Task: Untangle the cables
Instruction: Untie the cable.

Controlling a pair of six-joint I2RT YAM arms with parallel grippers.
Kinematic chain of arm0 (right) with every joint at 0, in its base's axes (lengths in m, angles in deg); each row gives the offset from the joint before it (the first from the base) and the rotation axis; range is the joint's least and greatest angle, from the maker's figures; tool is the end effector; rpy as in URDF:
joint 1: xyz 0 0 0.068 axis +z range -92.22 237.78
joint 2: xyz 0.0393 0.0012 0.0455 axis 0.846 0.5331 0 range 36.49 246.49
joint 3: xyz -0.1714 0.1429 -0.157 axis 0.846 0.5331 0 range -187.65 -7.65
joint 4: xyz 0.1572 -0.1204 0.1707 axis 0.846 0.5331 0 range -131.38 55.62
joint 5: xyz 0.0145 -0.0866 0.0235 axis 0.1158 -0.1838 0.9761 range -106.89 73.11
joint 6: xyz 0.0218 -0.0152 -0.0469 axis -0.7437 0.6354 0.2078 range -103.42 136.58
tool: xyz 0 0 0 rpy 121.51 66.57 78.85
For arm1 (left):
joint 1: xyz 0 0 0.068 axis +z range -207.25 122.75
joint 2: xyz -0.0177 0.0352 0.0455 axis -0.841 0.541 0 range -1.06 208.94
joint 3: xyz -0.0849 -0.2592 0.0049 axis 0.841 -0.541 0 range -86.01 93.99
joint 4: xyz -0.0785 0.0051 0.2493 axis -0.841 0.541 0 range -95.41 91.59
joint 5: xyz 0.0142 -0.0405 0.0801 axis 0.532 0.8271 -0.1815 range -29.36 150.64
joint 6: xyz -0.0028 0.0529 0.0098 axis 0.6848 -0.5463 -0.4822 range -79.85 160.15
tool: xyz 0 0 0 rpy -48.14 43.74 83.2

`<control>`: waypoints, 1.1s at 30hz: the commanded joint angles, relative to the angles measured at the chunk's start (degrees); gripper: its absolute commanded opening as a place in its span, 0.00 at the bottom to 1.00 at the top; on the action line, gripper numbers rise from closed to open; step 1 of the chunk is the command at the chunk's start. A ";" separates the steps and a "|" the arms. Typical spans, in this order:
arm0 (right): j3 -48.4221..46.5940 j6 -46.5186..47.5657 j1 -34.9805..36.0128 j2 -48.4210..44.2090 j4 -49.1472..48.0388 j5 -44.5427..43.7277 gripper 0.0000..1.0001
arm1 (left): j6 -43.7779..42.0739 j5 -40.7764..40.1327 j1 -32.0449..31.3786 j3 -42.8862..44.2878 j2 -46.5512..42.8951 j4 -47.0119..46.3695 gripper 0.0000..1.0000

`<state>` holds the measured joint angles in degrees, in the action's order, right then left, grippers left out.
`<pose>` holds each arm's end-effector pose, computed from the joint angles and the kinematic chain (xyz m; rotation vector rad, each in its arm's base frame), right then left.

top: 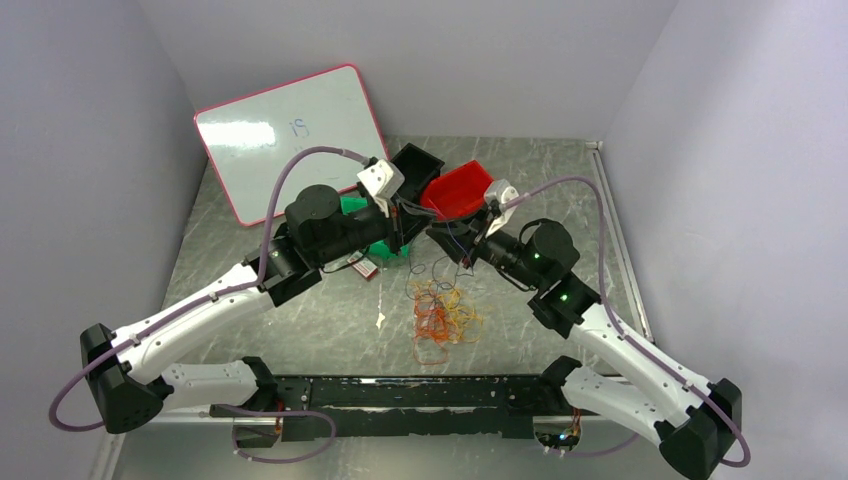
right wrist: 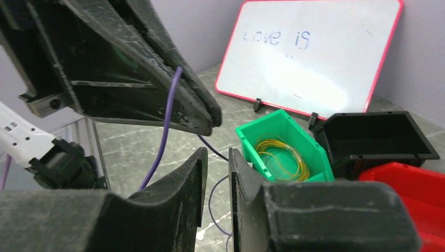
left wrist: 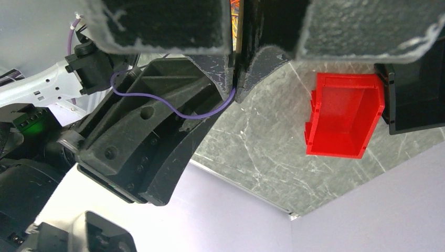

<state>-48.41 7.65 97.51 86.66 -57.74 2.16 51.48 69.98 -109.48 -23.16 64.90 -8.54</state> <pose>0.1535 0.1426 0.3485 -0.6717 1.3696 0.9264 0.1605 -0.2165 0.4012 0.7049 1.5032 -0.9866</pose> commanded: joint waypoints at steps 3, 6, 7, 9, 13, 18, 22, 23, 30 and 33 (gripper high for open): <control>-0.90 -2.19 -0.13 -2.51 3.15 -14.82 0.27 | -0.73 0.03 -0.23 5.76 -0.23 2.97 0.07; -1.17 -5.00 -0.10 -5.37 6.61 -26.98 0.30 | -2.07 -1.86 -0.27 10.48 1.33 7.88 0.07; -1.20 -5.92 -0.16 -6.14 7.48 -30.12 0.34 | -2.32 -2.70 -0.17 11.70 1.77 8.95 0.07; -1.87 -7.72 -0.17 -7.10 9.90 -35.66 0.39 | -2.73 -4.19 -0.16 13.29 2.14 10.40 0.07; -4.04 -10.66 -0.17 -6.62 15.94 -41.12 0.41 | -3.17 -6.55 0.00 16.75 2.78 11.84 0.07; -2.11 -13.71 -0.10 -7.09 18.48 -41.83 0.41 | -4.69 -7.04 0.19 24.56 6.26 15.74 0.07; 1.20 -16.03 -0.11 -9.22 21.24 -42.57 0.44 | -5.70 -7.49 0.13 31.30 9.05 19.36 0.07; 2.13 -16.59 -0.13 -10.22 21.92 -42.68 0.44 | -5.89 -8.00 0.19 32.74 9.56 20.00 0.07; 6.45 -19.19 -0.12 -11.41 25.93 -37.86 0.52 | -7.20 -10.82 0.25 39.66 11.23 22.12 0.07; 9.43 -19.19 -0.12 -9.88 22.20 -30.69 0.53 | -7.37 -9.41 0.22 41.63 11.92 22.30 0.07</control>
<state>-41.83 -10.27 97.49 75.73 -33.61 -36.09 45.36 60.93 -109.43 14.83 76.11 12.64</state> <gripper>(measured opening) 0.525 0.078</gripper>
